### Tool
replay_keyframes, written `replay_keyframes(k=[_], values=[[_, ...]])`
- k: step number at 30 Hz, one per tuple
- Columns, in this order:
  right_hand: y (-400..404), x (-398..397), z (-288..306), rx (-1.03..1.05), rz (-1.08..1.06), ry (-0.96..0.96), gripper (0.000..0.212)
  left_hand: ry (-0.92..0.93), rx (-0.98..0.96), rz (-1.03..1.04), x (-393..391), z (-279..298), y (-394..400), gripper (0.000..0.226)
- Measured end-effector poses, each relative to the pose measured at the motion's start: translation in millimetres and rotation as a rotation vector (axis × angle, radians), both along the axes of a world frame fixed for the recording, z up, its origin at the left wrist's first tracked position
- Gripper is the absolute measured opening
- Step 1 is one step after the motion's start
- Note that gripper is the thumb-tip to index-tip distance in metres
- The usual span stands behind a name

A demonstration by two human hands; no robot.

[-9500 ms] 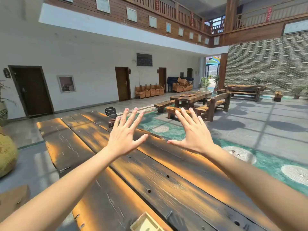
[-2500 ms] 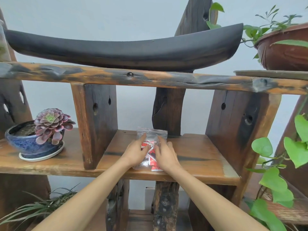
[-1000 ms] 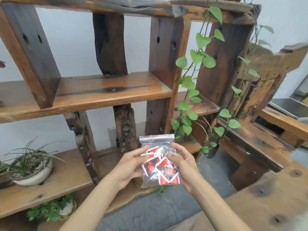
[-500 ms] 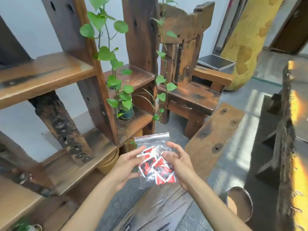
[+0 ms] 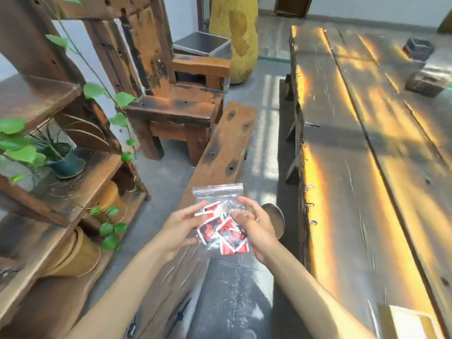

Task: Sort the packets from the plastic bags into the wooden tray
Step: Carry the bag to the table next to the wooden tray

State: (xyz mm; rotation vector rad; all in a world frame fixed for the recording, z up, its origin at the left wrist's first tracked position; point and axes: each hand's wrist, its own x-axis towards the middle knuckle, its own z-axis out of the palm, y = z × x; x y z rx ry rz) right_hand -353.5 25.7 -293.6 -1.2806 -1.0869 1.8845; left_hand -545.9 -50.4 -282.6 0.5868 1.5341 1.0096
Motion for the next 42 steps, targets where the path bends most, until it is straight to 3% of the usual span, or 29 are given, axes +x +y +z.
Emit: replay_keyframes(k=[8, 18, 30, 42], values=[[24.9, 102.6, -31.4, -0.001, -0.212, -0.059, 0.043, 0.014, -0.044, -0.190, 100.1, -13.6, 55.5, 0.039], [2.3, 193.8, -44.0, -0.007, -0.530, 0.046, 0.041, 0.009, -0.069, -0.515, 186.3, -30.1, 101.4, 0.041], [-116.9, 241.5, -69.7, -0.193, -1.078, -0.016, 0.039, 0.003, -0.122, -0.978, 271.0, -76.1, 75.0, 0.043], [-268.0, 271.5, -92.7, -0.278, -1.494, 0.013, 0.041, -0.060, -0.166, -1.355, 358.6, -102.5, -20.6, 0.042]])
